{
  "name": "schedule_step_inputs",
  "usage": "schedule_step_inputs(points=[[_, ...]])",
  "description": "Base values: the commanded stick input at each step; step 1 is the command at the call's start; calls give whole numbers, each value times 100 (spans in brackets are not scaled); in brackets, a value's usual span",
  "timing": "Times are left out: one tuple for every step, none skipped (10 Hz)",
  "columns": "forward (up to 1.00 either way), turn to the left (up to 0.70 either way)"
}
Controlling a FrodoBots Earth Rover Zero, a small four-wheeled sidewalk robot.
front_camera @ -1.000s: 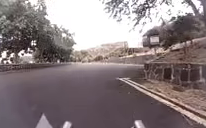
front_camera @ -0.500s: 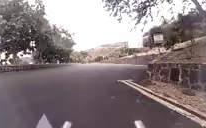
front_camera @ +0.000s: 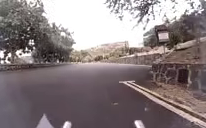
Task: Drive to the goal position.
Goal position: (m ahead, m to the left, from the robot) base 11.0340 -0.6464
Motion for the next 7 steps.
schedule_step_inputs(points=[[70,0],[70,0],[70,0],[70,0],[70,0],[70,0],[70,0]])
